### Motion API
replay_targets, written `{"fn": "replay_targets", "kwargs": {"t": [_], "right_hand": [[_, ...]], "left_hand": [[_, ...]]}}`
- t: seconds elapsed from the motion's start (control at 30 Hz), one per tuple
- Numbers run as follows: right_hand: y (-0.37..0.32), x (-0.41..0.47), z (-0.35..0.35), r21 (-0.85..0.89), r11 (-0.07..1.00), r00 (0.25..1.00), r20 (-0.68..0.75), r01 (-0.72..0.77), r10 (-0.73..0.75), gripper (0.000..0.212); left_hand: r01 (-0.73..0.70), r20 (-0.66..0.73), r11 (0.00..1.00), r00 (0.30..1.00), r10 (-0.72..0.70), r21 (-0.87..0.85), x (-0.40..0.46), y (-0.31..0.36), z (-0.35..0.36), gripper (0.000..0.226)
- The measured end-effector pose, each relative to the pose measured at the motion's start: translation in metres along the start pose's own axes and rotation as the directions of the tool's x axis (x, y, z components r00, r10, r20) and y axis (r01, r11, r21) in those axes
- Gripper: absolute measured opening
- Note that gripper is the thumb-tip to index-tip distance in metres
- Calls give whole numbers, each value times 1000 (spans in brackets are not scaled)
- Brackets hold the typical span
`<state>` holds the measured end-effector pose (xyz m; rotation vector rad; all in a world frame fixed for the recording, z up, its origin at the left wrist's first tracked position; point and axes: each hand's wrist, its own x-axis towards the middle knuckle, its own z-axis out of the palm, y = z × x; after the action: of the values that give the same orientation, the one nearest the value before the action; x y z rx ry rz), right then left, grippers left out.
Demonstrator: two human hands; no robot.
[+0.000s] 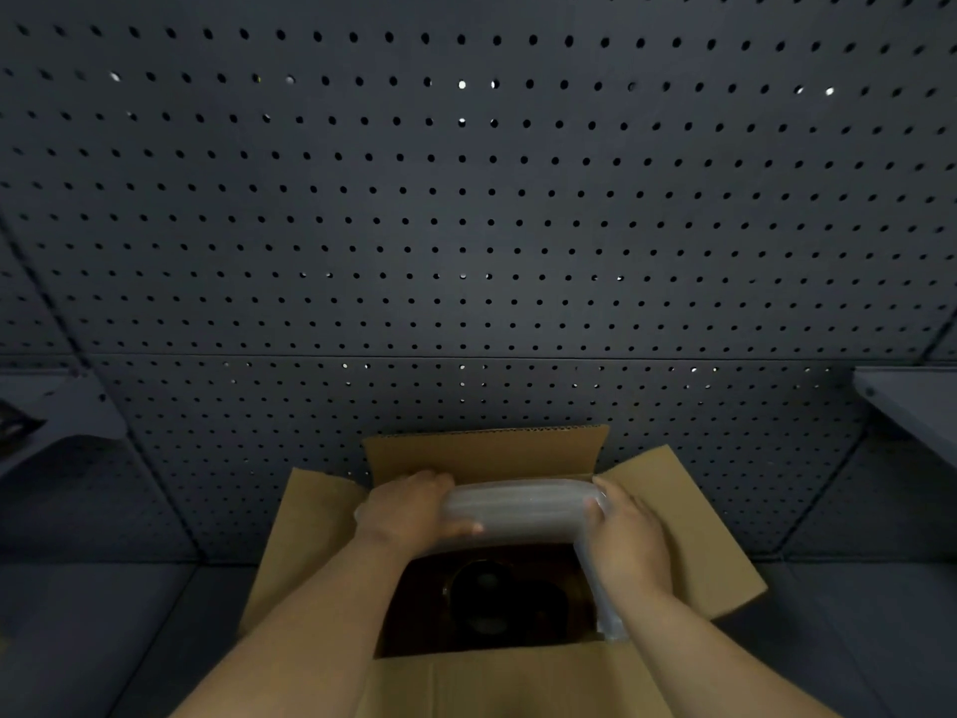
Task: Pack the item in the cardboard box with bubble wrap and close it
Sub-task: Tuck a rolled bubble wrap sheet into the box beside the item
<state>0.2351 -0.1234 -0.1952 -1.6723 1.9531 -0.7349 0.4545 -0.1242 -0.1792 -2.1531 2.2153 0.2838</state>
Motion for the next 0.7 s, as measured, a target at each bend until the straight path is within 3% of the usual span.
{"fn": "replay_targets", "kwargs": {"t": [0.43,0.7], "right_hand": [[14,7,19,-135,987,992,-78,85,-96,40],[19,12,29,-229,967,986,-93,111,-135,41]], "left_hand": [[31,-32,1000,999,-31,-4,6,-1,24,64],[66,-177,998,982,-69,-23,2,4,44,57]]}}
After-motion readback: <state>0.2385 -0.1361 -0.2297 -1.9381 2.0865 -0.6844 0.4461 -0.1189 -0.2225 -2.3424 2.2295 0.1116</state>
